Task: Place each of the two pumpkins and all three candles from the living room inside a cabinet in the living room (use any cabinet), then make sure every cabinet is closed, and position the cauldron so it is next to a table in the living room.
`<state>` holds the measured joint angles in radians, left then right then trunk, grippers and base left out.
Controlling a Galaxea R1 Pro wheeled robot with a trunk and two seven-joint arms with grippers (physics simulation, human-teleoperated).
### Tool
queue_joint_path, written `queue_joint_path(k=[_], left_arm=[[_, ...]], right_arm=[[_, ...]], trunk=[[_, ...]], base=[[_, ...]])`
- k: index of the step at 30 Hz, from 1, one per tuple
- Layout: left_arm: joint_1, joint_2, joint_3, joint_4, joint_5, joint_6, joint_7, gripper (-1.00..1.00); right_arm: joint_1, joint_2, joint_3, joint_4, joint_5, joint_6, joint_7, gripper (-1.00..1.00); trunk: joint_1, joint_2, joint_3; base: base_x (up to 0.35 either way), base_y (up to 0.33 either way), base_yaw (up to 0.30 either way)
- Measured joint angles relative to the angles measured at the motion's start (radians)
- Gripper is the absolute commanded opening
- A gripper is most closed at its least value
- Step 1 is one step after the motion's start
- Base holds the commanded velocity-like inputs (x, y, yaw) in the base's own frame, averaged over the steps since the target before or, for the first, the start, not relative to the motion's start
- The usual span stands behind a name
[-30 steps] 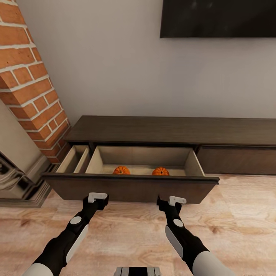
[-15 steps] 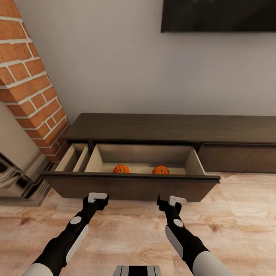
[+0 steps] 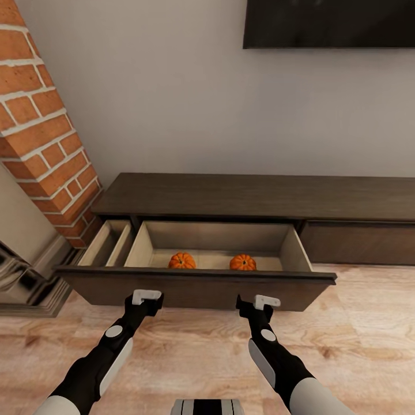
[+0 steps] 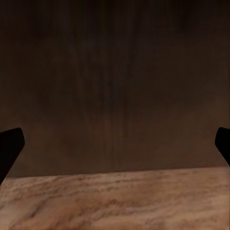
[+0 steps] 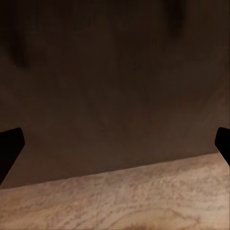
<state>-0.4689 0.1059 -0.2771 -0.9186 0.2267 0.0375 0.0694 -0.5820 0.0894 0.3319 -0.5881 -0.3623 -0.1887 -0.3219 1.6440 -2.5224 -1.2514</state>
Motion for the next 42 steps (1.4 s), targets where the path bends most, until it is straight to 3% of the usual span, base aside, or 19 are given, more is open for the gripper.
queue_joint_path(k=[18, 42], left_arm=[[0.0, 0.0, 0.0, 0.0, 0.0, 0.0, 0.0, 1.0], [0.0, 0.0, 0.0, 0.001, 0.0, 0.0, 0.0, 1.0]], right_arm=[[0.0, -0.001, 0.0, 0.0, -0.002, 0.0, 0.0, 1.0], [0.0, -0.001, -0.002, 0.001, -0.004, 0.0, 0.0, 1.0]], trunk=[[0.0, 0.0, 0.0], [0.0, 0.0, 0.0]], base=[[0.105, 0.0, 0.0], [0.303, 0.0, 0.0]])
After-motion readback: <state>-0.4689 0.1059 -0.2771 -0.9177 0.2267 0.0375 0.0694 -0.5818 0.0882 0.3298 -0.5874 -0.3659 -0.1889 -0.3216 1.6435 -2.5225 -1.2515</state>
